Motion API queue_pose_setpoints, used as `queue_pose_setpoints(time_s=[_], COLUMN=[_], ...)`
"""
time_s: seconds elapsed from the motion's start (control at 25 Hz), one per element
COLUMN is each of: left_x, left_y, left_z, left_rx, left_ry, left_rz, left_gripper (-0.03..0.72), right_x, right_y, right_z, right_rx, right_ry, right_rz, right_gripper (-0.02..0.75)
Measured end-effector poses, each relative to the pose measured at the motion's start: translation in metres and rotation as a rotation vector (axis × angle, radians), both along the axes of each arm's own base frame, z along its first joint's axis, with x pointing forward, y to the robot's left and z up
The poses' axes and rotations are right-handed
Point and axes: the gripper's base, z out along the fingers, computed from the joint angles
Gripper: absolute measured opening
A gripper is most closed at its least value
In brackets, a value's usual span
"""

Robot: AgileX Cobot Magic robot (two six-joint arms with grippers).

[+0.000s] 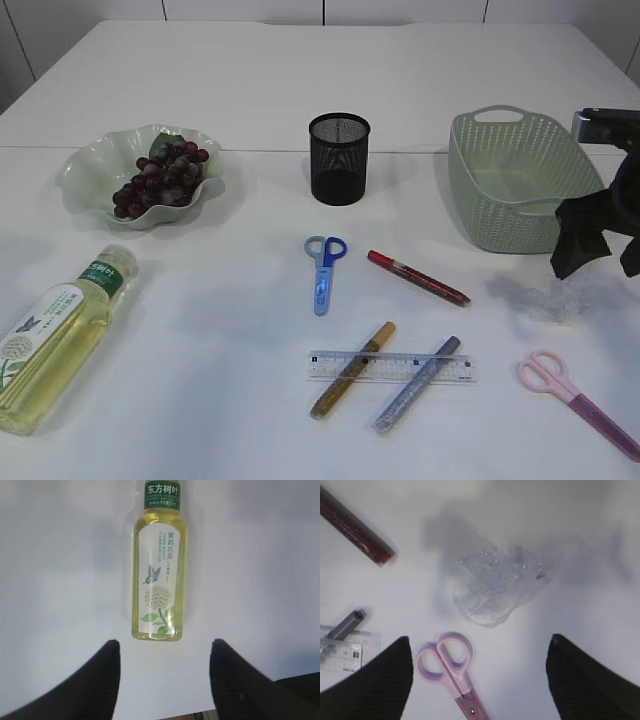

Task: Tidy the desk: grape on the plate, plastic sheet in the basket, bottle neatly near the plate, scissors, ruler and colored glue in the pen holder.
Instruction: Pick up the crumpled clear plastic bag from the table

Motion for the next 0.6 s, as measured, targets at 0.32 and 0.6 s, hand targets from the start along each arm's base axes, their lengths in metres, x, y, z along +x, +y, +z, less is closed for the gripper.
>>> queue_pose_setpoints(time_s=[0.32,0.6], left_x=[0.001,0.001], left_y=[0.0,0.0], left_z=[0.0,0.0], left_rx=[-0.001,-0.002], left_ry=[-0.008,-0.012], left_rz=[-0.001,-0.001], left_gripper=[0.415,0.415], right_x=[0.014,0.022], right_y=[-0.001,-0.002], right_z=[-0.018,-0.037], right_rx=[-0.016,-0.025], right_ry=[-0.019,-0.004], right_rz=[0.02,0.02], right_gripper=[0.645,0.647])
